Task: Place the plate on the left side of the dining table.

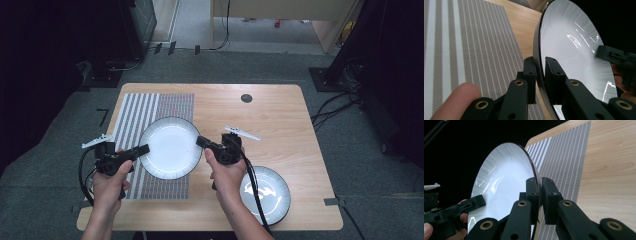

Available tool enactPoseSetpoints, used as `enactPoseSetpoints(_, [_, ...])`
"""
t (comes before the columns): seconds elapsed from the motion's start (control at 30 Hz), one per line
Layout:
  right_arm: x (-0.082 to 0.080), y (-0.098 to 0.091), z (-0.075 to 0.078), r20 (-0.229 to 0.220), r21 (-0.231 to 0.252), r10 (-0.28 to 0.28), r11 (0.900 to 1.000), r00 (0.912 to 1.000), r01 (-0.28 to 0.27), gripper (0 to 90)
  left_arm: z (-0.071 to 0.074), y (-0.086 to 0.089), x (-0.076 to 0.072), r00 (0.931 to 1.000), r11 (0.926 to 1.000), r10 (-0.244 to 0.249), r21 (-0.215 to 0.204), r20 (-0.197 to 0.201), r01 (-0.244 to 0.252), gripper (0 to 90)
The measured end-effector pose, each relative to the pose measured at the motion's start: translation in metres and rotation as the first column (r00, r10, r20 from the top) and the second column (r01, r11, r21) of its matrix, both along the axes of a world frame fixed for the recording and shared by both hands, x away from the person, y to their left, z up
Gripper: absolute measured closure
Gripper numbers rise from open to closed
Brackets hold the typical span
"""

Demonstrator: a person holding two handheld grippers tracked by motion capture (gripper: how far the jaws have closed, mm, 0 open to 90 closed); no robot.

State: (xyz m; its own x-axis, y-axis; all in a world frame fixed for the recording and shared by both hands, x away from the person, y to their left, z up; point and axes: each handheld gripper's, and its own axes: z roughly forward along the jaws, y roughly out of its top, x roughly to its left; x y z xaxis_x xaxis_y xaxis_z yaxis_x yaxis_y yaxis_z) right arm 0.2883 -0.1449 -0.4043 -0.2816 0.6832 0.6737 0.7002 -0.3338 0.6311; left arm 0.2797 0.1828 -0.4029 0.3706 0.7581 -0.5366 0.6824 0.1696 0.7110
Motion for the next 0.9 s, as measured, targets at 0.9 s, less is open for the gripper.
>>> enactPoseSetpoints(0.9, [0.055,0.079,-0.023,-0.084,-0.010,0.018,0.9998,0.9963,-0.019,86.2,-0.009,0.061,0.043,0.9885,0.9888,0.142,0.053,-0.051,-0.140,81.1])
